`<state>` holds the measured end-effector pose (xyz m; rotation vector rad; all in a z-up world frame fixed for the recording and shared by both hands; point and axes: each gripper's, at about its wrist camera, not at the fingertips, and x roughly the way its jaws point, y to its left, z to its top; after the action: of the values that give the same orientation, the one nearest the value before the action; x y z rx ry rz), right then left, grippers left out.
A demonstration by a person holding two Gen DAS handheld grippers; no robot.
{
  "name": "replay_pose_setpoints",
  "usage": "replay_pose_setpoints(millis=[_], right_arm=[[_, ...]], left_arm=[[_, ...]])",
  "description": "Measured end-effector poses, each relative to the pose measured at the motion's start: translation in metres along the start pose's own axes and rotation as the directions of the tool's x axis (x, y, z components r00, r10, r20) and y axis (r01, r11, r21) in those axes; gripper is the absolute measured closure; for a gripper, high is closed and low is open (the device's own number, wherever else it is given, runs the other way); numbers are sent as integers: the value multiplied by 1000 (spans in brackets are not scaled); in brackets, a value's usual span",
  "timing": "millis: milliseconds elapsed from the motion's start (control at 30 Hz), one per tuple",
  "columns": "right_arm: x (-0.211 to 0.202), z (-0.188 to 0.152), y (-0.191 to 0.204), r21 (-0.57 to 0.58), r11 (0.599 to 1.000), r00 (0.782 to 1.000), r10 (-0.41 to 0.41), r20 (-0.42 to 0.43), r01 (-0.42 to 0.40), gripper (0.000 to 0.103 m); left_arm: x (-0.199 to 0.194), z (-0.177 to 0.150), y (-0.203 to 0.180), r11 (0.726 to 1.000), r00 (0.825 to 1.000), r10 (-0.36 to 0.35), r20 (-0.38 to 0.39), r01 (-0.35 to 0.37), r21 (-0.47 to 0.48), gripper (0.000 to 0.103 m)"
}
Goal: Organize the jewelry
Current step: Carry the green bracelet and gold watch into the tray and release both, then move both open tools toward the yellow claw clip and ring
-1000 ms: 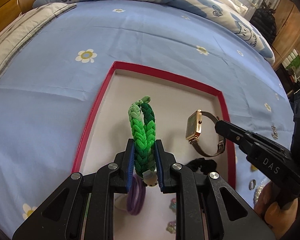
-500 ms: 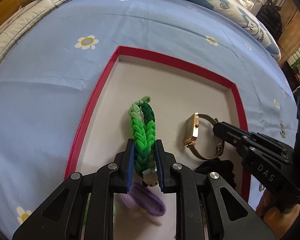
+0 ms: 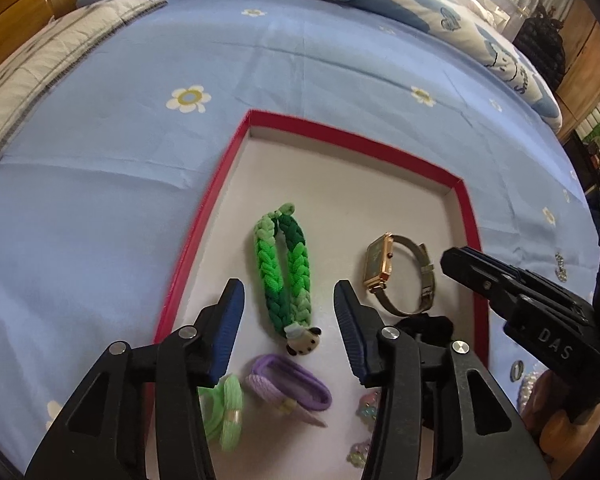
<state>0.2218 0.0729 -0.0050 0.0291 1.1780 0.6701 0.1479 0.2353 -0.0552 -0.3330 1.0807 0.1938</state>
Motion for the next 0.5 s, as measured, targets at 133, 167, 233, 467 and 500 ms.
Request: replay_pose_setpoints(millis=[133, 167, 233, 467, 500], right_arm=[[-24, -6, -2, 15, 1000, 999, 27, 38, -28, 71], [-31, -9, -3, 15, 999, 998, 29, 48, -30, 70], [-42, -13, -5, 17, 999, 998, 28, 60, -29, 67], [-81, -43, -33, 85, 996, 995, 17, 94, -25, 66], [-85, -46, -36, 91, 996, 995, 14, 96, -23, 66]], left_arm=[[-19, -3, 0, 999, 999, -28, 26, 28, -16, 56], [-23, -5, -2, 999, 999, -33, 33, 33, -16, 56], [-31, -7, -4, 999, 998, -40, 44, 40, -14, 56], [-55, -29, -23, 997, 995, -80, 56, 80, 0, 55], [-57, -32, -26, 996, 995, -84, 56, 84, 3, 55]])
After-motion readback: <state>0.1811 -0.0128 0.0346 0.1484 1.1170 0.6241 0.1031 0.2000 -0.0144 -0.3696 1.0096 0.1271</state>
